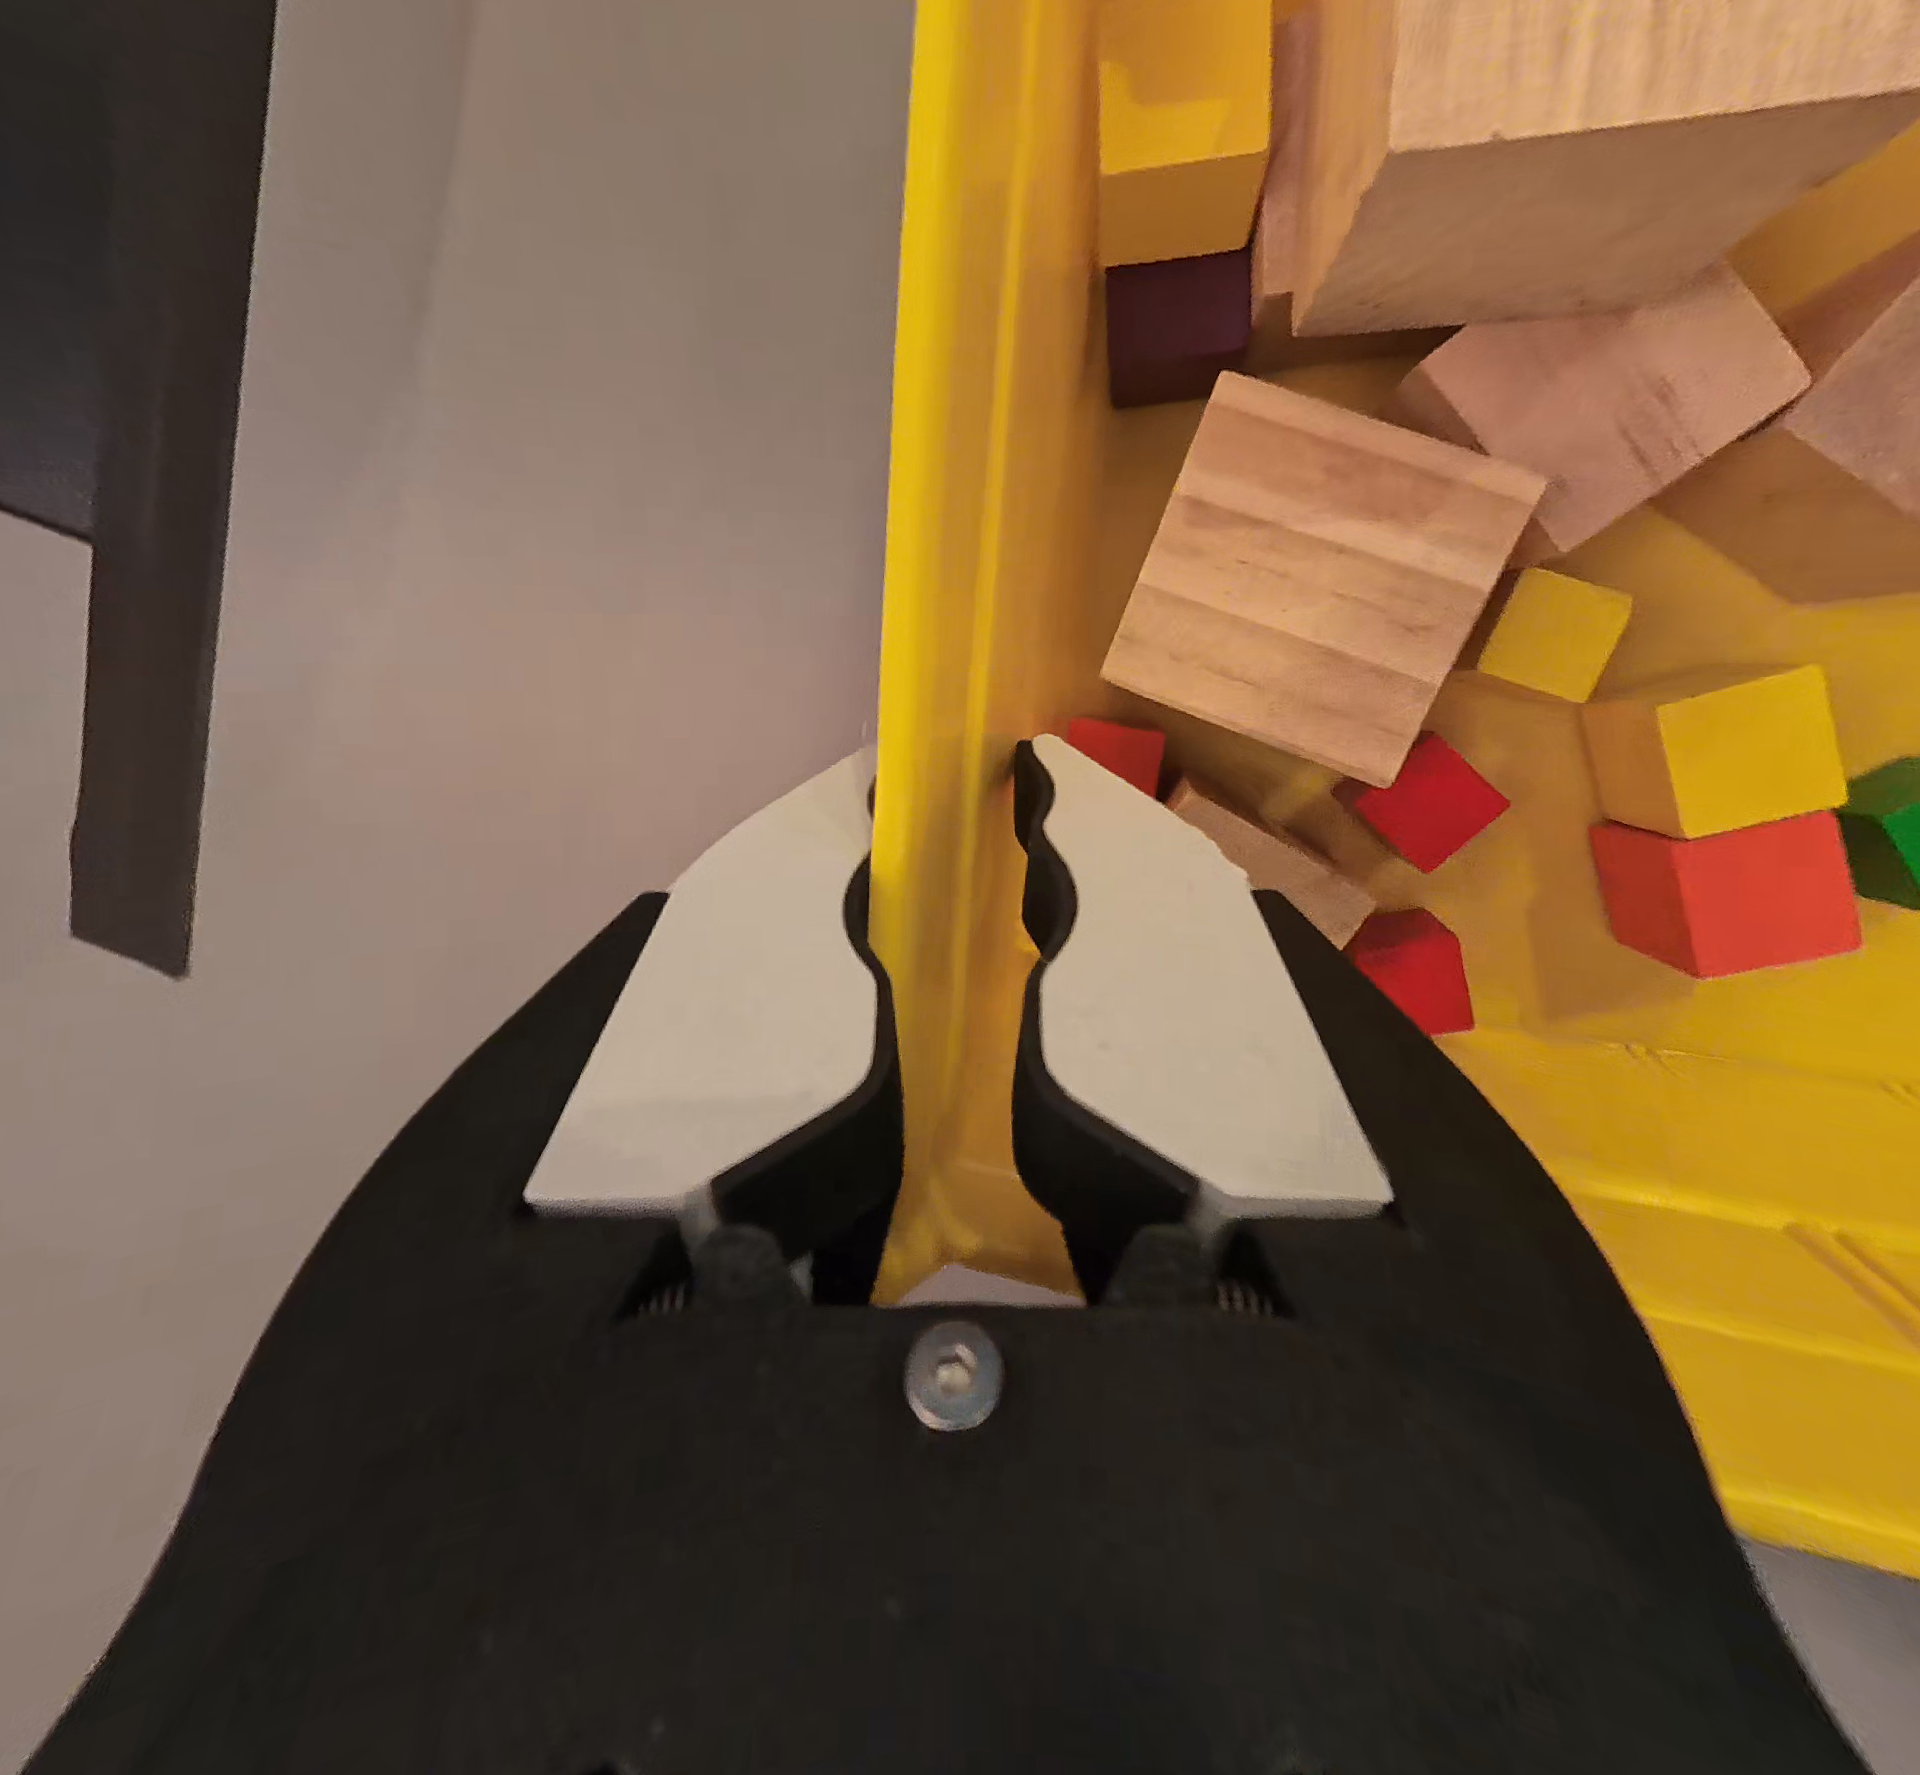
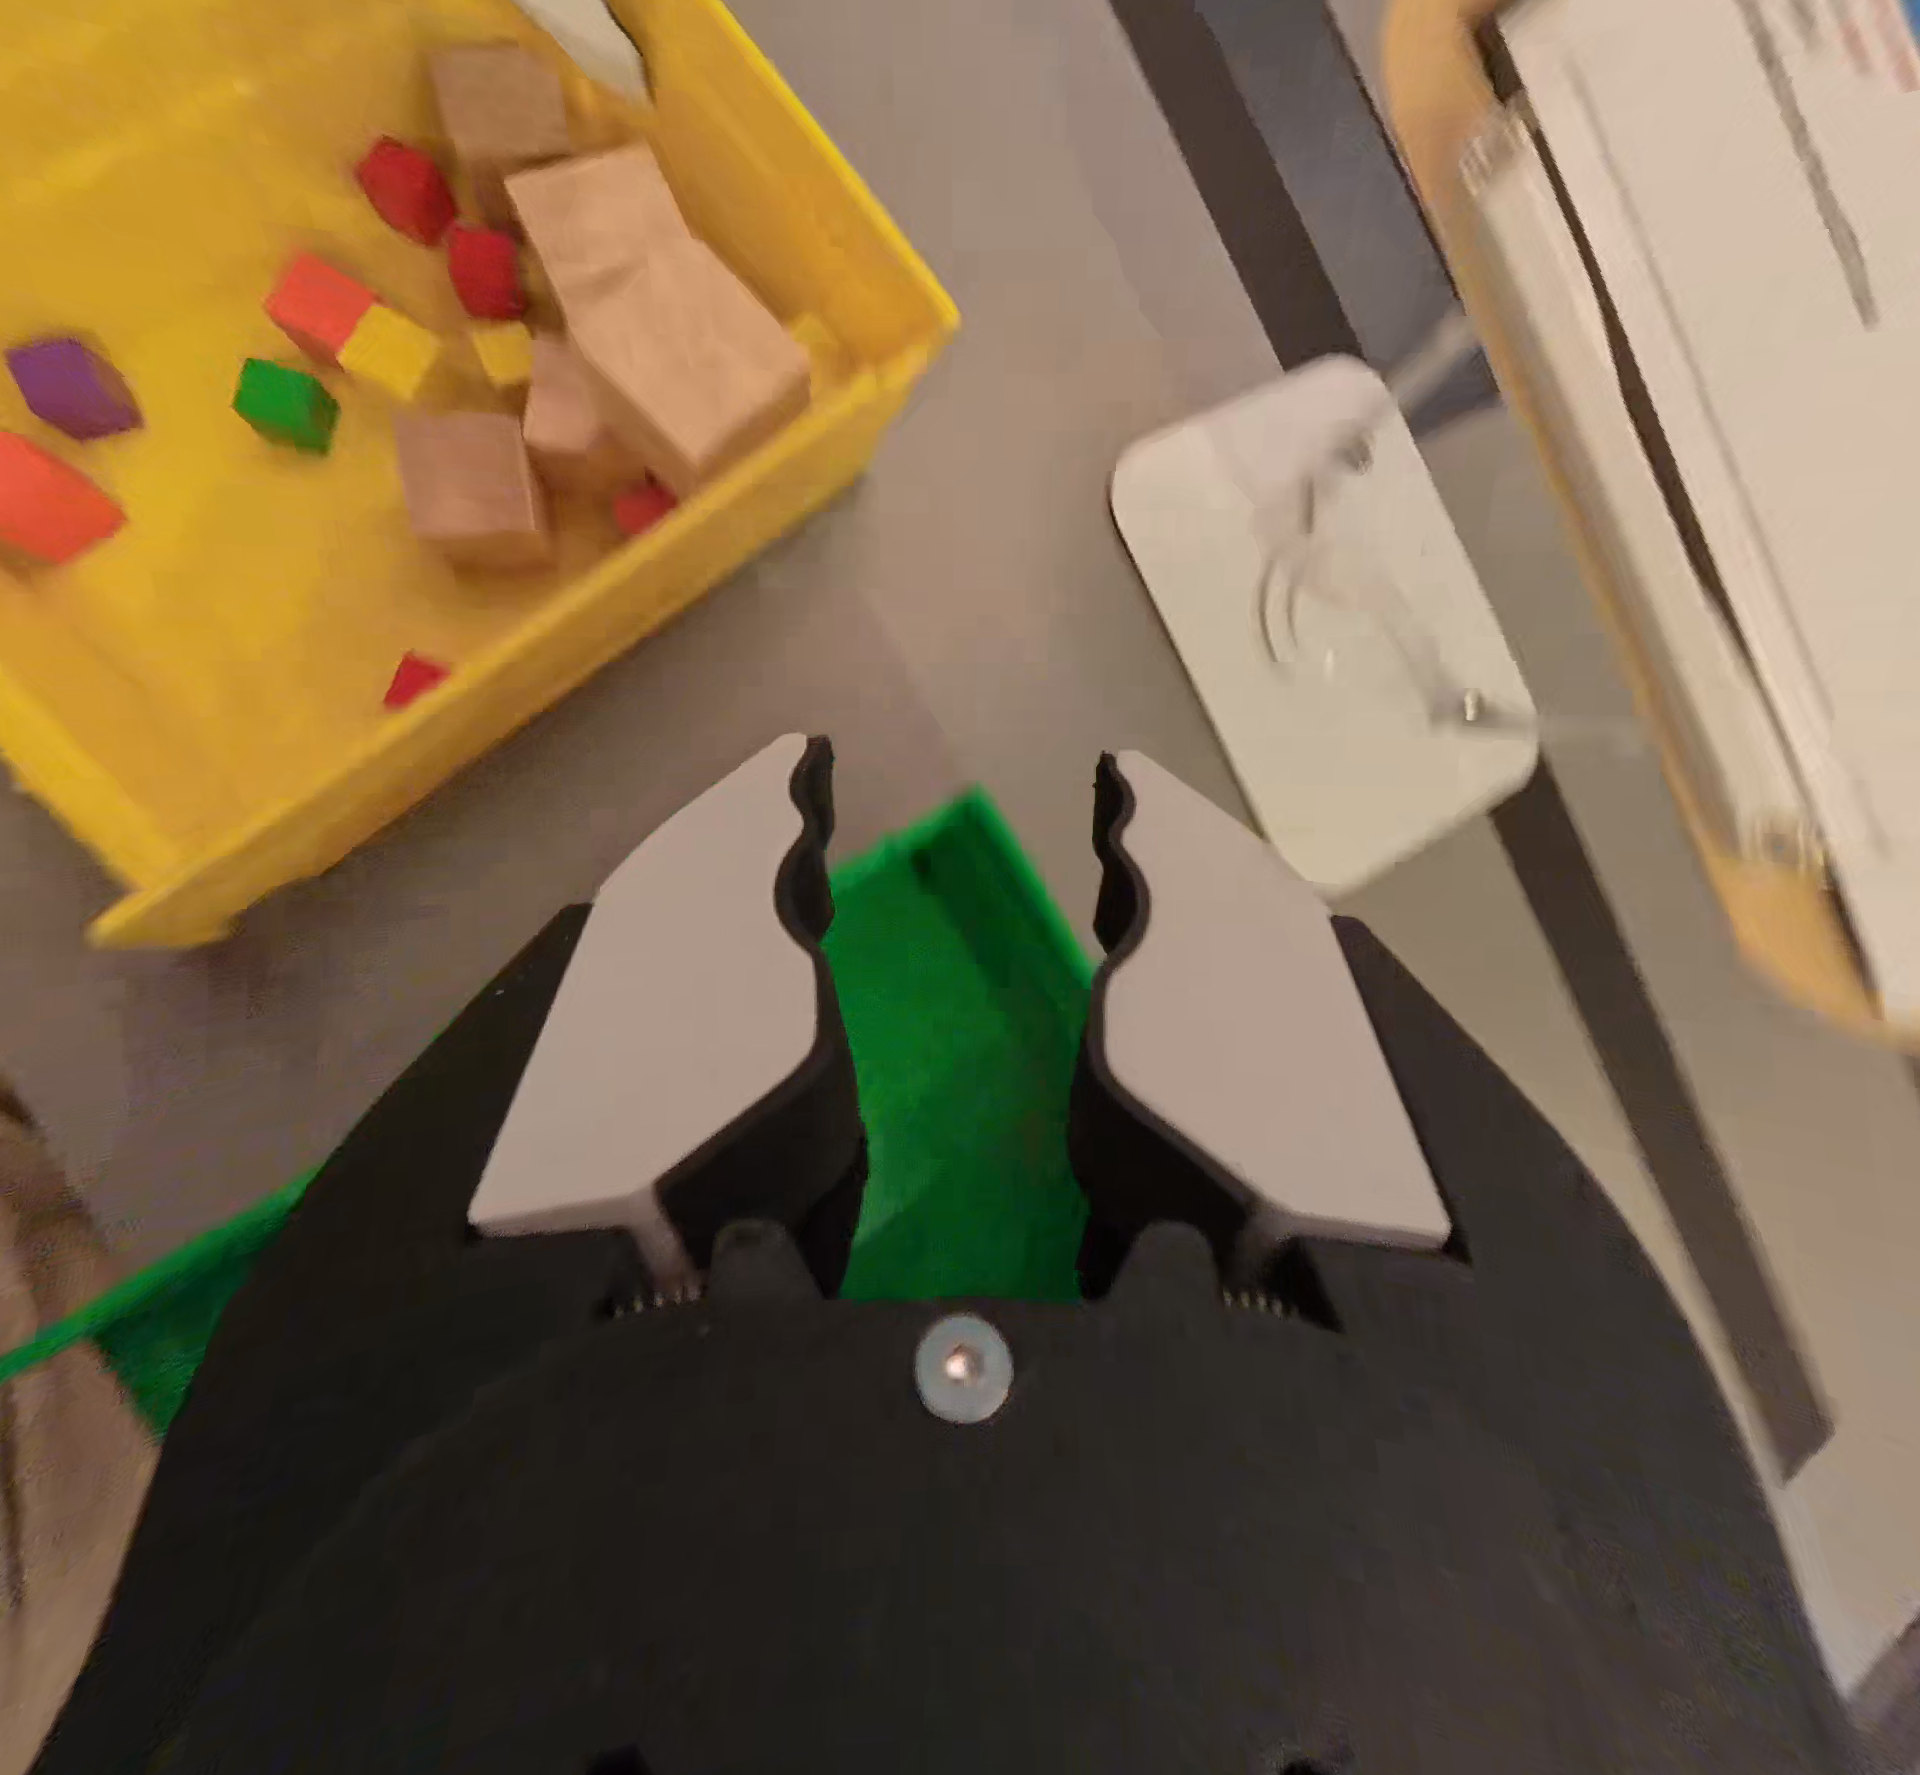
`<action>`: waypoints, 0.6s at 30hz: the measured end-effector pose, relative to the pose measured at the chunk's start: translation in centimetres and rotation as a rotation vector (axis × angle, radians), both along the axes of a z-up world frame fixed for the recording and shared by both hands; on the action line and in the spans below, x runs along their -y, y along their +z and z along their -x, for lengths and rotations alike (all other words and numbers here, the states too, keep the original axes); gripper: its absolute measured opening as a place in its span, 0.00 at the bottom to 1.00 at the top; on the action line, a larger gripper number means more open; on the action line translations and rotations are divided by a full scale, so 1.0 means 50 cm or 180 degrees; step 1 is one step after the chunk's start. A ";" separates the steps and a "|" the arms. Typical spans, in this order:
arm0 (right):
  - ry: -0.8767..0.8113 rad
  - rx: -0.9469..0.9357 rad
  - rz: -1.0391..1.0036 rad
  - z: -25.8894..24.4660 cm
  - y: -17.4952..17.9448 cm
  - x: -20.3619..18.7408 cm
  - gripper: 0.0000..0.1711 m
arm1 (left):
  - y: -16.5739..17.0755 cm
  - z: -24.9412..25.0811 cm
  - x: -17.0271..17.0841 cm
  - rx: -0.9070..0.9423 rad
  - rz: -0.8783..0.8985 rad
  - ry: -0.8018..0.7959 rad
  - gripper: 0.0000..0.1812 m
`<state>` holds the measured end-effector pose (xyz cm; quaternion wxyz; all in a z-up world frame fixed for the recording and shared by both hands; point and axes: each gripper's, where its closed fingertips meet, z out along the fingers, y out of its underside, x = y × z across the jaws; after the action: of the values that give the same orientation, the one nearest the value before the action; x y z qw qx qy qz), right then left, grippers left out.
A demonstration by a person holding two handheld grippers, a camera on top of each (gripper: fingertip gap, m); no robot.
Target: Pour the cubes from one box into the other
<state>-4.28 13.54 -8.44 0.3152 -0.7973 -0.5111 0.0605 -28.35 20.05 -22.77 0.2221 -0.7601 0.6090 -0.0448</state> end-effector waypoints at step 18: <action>0.1177 0.0858 0.1517 0.264 -0.280 -0.122 0.01 | 0.003 -0.047 0.032 0.0195 0.0501 -0.0205 0.02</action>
<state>-17.46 19.64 -22.44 0.0329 -0.7432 -0.6558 0.1286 -25.99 18.46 -22.60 0.1787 -0.7535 0.6206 -0.1229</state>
